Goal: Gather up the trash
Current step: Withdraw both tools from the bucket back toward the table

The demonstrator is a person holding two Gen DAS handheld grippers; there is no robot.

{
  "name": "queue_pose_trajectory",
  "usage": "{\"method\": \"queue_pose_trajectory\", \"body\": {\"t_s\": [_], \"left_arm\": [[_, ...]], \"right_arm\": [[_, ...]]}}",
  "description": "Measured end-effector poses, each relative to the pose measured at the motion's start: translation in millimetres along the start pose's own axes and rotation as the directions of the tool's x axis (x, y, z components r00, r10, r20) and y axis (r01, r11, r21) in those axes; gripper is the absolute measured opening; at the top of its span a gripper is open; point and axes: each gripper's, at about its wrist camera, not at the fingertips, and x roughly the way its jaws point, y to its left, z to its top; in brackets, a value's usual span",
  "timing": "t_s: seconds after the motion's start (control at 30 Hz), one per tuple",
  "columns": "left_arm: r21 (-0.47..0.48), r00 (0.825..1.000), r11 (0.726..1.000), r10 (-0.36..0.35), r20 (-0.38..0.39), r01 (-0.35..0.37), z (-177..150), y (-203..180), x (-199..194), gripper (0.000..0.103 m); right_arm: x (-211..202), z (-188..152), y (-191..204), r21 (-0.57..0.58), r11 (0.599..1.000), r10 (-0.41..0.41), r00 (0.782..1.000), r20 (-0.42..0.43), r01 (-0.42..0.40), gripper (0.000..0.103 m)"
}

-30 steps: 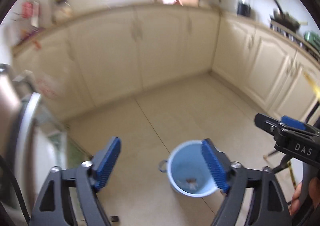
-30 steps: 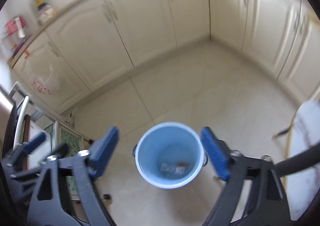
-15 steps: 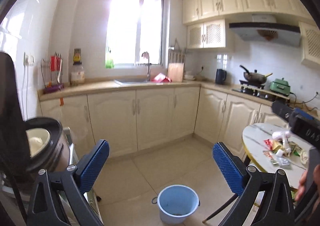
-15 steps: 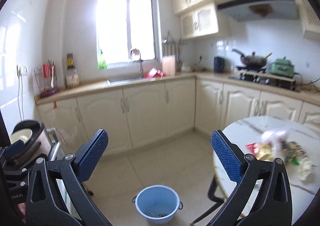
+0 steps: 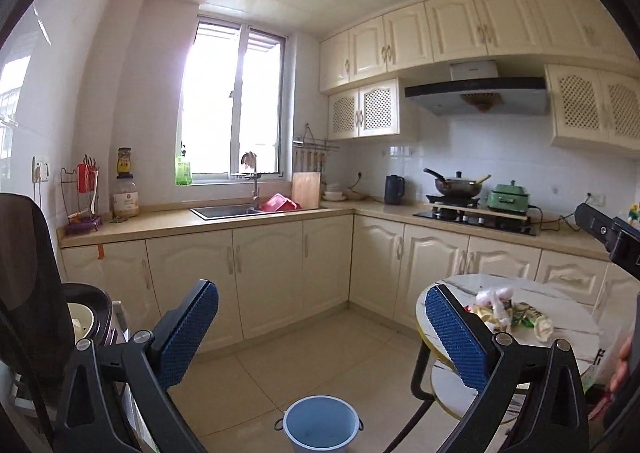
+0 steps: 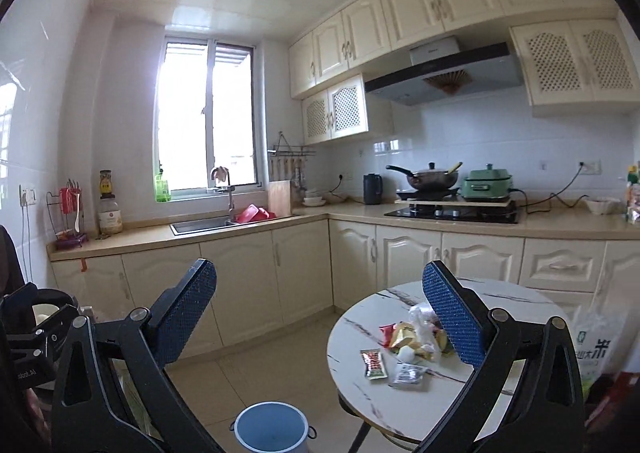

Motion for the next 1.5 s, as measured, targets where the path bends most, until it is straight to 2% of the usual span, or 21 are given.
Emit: {"method": "queue_pose_trajectory", "body": {"t_s": [0.17,0.33,0.5,0.87,1.5], "left_arm": [[0.039,1.0,0.999,-0.017,-0.011,0.017,17,-16,-20,0.102],[0.062,0.999,0.997,-0.042,0.008,0.041,36,-30,-41,0.102],[0.083,0.997,0.994,-0.075,0.022,0.073,39,-34,-54,0.102],[0.112,0.992,0.987,-0.12,0.035,0.115,42,-43,-76,0.102],[0.115,0.991,0.986,-0.126,0.036,0.121,47,-37,-84,0.102]], "right_arm": [[-31,15,-43,0.026,0.996,-0.087,0.996,0.009,0.087,0.103],[-50,25,-69,0.065,0.991,-0.115,0.993,0.016,0.114,0.103],[-67,32,-74,0.053,0.991,-0.128,0.991,0.04,0.125,0.103],[-77,32,-83,0.047,0.986,-0.161,0.986,0.033,0.159,0.103],[-76,27,-88,0.057,0.985,-0.163,0.986,0.017,0.162,0.103]]}}
